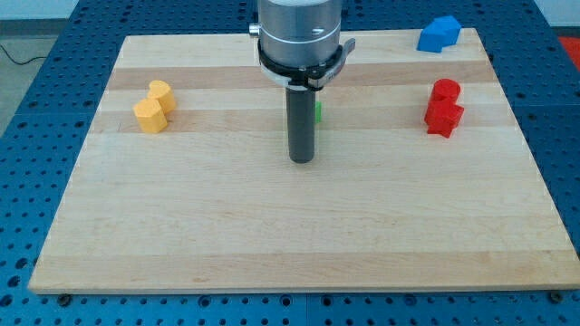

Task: Push the green star into the green circle

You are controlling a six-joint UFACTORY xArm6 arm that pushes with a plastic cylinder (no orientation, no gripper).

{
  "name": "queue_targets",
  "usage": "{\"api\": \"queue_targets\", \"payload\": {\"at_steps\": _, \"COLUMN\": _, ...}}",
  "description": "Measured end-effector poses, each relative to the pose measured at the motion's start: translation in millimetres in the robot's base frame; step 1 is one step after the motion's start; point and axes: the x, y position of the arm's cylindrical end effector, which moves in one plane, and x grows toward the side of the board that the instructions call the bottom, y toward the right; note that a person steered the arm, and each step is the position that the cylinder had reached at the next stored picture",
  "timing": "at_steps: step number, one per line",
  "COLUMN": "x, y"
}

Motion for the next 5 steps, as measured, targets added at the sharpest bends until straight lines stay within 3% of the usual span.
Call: {"api": "queue_targets", "payload": {"at_steps": 5, "x": -13.9, "y": 6.5}}
